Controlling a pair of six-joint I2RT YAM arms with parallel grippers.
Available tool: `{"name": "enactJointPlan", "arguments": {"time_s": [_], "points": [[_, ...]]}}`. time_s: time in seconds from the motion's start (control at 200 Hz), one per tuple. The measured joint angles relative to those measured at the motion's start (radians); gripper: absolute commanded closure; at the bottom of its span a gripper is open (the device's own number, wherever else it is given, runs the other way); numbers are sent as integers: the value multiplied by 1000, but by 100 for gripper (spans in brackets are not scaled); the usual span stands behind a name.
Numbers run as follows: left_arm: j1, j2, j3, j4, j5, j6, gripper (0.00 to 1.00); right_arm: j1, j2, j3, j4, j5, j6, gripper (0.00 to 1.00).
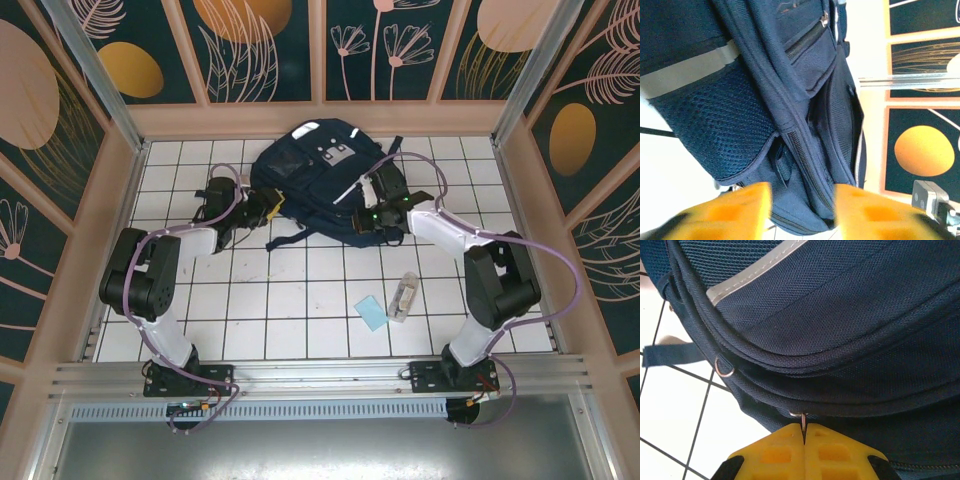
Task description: Pack the student bag
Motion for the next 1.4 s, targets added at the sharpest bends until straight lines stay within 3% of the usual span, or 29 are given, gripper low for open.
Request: {"name": "enactJointPlan", "arguments": {"time_s": [0.15,0.3,0.5,0.565,0.656,0.956,1.401], "points": [[-57,-14,-10,12,-3,-37,33,45,20,29,13,-48,15,100],[-116,-27,-42,65,-5,-94,33,111,73,92,46,-109,34,100],[-129,-25,-54,93,-17,-135,37,186,119,138,103,-188,58,100],[-127,-14,-54,100,-20,-149,55,198,122,144,107,-192,61,100],[-126,13,-54,113,-17,-153,100,199,122,144,108,-188,61,100],[-110,39,-28,65,26,-111,100,159,93,43,111,-127,56,100],[-81,-6,-7,-47,41,-29,100,-83,-5,-87,135,-11,49,100]]}}
